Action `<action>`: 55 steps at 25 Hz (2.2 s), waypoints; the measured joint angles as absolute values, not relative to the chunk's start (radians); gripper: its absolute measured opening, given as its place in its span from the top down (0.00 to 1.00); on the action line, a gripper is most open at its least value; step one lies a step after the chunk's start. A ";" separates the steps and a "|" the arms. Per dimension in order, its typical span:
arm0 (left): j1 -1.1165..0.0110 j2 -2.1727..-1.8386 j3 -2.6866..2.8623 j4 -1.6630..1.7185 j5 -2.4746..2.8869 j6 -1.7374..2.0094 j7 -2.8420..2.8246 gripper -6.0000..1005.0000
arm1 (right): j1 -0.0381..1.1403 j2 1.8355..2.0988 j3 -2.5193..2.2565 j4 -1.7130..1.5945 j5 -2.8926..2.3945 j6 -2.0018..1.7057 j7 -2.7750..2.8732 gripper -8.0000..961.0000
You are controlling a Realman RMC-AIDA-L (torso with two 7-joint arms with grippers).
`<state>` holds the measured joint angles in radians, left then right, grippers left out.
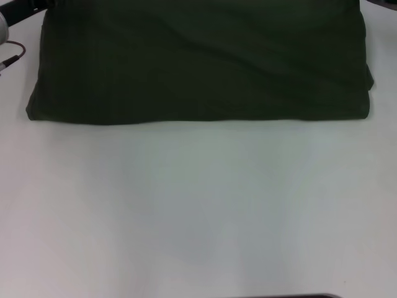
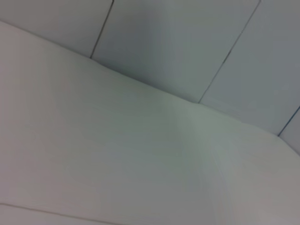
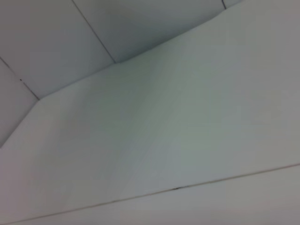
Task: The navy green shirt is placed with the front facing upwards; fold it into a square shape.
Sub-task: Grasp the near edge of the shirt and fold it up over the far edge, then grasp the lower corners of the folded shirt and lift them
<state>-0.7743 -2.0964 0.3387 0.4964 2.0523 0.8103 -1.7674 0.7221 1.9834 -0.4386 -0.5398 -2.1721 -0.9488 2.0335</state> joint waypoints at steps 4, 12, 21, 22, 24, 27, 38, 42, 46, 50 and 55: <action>-0.774 -2.095 0.341 0.495 2.044 0.805 -1.765 1.00 | 0.727 1.982 -0.439 -0.539 -2.172 -0.941 2.033 0.95; -0.785 -2.100 0.343 0.489 2.044 0.785 -1.752 1.00 | 0.729 1.982 -0.450 -0.530 -2.172 -0.914 2.032 0.95; -0.781 -2.104 0.344 0.487 2.044 0.771 -1.752 1.00 | 0.729 1.986 -0.452 -0.517 -2.173 -0.900 2.023 0.95; -0.781 -2.105 0.344 0.487 2.044 0.770 -1.752 1.00 | 0.729 1.987 -0.452 -0.517 -2.173 -0.900 2.022 0.95; -0.780 -2.107 0.343 0.487 2.043 0.767 -1.752 1.00 | 0.730 1.990 -0.452 -0.517 -2.172 -0.899 2.021 0.95; -0.777 -2.114 0.342 0.488 2.020 0.754 -1.748 1.00 | 0.731 1.993 -0.452 -0.517 -2.172 -0.898 2.020 0.95; -0.759 -2.139 0.341 0.487 1.904 0.753 -1.609 0.88 | 0.734 2.008 -0.446 -0.515 -2.170 -0.872 1.988 0.83; -0.748 -2.145 0.339 0.492 1.860 0.747 -1.583 0.74 | 0.731 2.011 -0.445 -0.519 -2.154 -0.852 1.986 0.60; -0.727 -2.151 0.340 0.495 1.799 0.767 -1.524 0.57 | 0.699 2.013 -0.446 -0.530 -2.058 -0.862 1.933 0.45; -0.696 -2.142 0.341 0.496 1.776 0.862 -1.504 0.40 | 0.649 2.013 -0.449 -0.535 -1.947 -0.935 1.840 0.35; -0.640 -2.134 0.337 0.529 1.774 1.065 -1.510 0.22 | 0.592 2.004 -0.450 -0.544 -1.925 -1.055 1.823 0.22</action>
